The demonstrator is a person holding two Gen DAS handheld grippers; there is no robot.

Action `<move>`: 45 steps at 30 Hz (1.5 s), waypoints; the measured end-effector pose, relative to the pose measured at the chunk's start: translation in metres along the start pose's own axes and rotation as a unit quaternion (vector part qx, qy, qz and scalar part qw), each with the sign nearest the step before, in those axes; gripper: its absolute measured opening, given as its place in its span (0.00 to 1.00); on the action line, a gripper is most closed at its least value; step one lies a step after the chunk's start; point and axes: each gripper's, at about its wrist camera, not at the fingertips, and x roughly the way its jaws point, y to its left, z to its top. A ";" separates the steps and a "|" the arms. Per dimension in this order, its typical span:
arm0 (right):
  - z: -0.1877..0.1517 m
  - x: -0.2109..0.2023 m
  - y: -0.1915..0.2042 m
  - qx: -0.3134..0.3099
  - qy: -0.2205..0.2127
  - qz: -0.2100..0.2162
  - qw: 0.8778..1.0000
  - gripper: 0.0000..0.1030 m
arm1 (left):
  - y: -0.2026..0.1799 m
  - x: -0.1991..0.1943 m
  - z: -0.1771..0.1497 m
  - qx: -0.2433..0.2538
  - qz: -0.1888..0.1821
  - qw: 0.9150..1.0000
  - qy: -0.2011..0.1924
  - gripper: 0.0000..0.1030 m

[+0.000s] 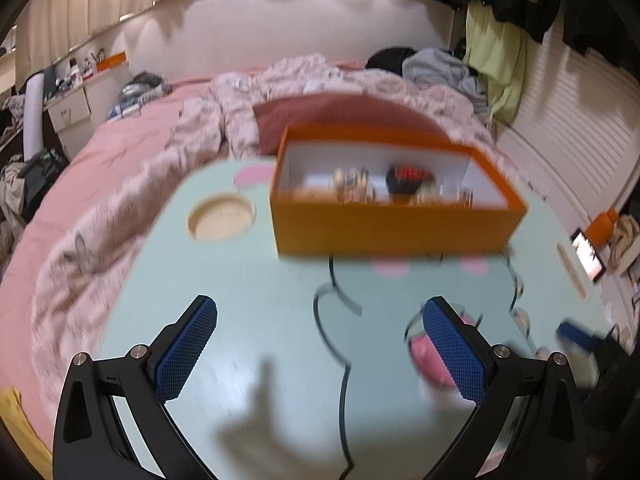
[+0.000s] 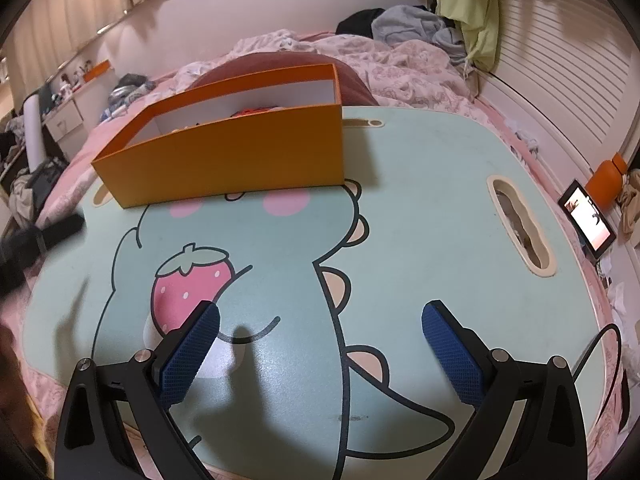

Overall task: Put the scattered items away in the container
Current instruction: 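Move the left tool over the orange box of items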

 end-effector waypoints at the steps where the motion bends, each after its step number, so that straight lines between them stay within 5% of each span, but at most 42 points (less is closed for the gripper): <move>1: -0.001 -0.001 0.001 -0.002 0.000 -0.001 1.000 0.99 | -0.001 -0.002 0.011 0.000 -0.006 1.000 -0.002 1.00; 13: -0.003 0.001 -0.003 0.000 0.003 0.005 1.000 0.99 | -0.032 0.028 0.080 0.016 -0.063 0.996 0.055 0.94; 23: -0.004 0.003 -0.005 0.003 0.008 0.009 1.000 0.99 | -0.048 0.062 0.082 0.023 -0.064 0.993 0.097 0.93; 27: -0.004 0.003 -0.005 0.003 0.007 0.009 1.000 0.99 | -0.045 0.071 0.085 0.013 -0.073 0.991 0.111 0.83; 45: -0.005 0.003 -0.001 -0.008 0.004 0.003 1.000 0.99 | -0.049 0.095 0.094 0.009 -0.082 0.986 0.141 0.82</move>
